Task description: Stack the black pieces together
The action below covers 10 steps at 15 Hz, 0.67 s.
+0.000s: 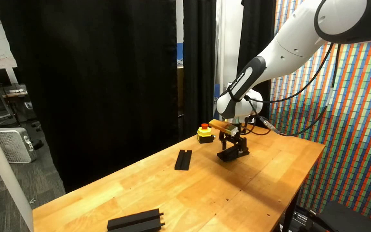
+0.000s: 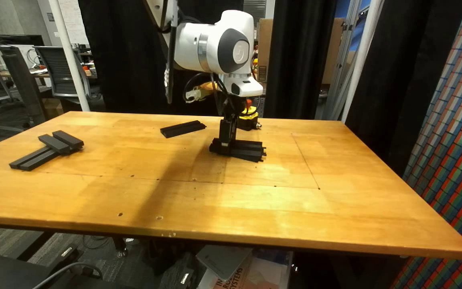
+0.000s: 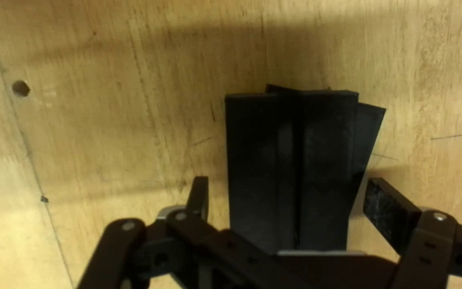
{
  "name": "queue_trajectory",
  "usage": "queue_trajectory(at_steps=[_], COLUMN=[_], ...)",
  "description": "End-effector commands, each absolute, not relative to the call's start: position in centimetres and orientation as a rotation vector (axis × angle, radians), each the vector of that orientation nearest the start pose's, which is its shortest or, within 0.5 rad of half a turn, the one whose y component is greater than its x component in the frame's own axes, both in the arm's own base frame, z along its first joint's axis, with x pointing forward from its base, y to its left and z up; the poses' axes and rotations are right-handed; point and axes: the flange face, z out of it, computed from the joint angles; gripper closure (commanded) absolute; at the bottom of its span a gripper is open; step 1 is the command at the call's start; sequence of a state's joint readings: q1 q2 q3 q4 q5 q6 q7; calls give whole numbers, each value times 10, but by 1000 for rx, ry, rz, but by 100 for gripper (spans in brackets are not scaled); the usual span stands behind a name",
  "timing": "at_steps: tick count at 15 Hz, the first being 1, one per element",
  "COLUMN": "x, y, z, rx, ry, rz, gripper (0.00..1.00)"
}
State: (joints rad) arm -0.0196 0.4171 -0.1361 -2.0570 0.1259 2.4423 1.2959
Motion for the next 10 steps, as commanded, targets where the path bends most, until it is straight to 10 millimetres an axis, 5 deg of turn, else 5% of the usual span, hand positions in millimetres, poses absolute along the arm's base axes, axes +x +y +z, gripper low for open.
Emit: queue_trajectory(at_steps=[1, 10], x=[586, 586], y=[-87, -97], z=[241, 236], rx=[-2280, -2219], ry=[2181, 2231], rz=[31, 2], gripper=[0, 0])
